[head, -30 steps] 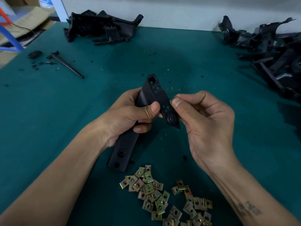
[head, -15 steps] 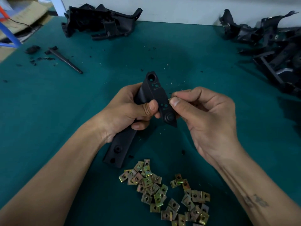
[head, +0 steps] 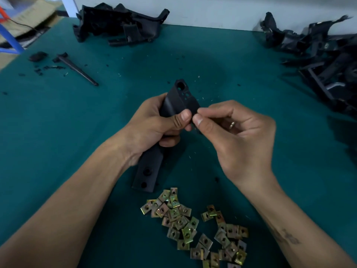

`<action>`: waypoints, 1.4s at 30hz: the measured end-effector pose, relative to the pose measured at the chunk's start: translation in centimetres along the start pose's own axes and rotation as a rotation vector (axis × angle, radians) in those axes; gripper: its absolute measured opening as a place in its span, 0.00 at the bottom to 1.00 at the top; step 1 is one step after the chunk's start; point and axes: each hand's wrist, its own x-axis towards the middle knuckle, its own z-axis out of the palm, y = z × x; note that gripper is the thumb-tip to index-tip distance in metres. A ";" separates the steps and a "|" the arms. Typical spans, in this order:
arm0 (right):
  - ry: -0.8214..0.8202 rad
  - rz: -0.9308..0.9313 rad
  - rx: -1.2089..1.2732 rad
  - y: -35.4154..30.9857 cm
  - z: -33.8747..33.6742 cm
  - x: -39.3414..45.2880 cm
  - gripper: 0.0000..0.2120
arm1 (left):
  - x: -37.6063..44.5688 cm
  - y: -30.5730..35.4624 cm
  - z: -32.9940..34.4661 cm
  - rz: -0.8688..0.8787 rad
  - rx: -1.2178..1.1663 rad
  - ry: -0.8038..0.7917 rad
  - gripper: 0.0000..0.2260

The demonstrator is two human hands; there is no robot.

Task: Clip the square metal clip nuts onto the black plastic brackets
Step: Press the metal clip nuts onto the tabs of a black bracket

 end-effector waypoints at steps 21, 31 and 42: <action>0.007 0.378 0.290 -0.5 -1.3 1.0 0.05 | -0.2 -0.2 0.0 0.002 -0.073 -0.058 0.06; 0.066 0.336 0.316 -0.9 0.2 -0.5 0.02 | -0.3 -0.2 -0.3 0.037 -0.093 -0.081 0.06; -0.123 0.124 0.033 -0.5 0.0 -1.3 0.19 | -0.5 0.0 -0.6 0.071 -0.123 -0.081 0.10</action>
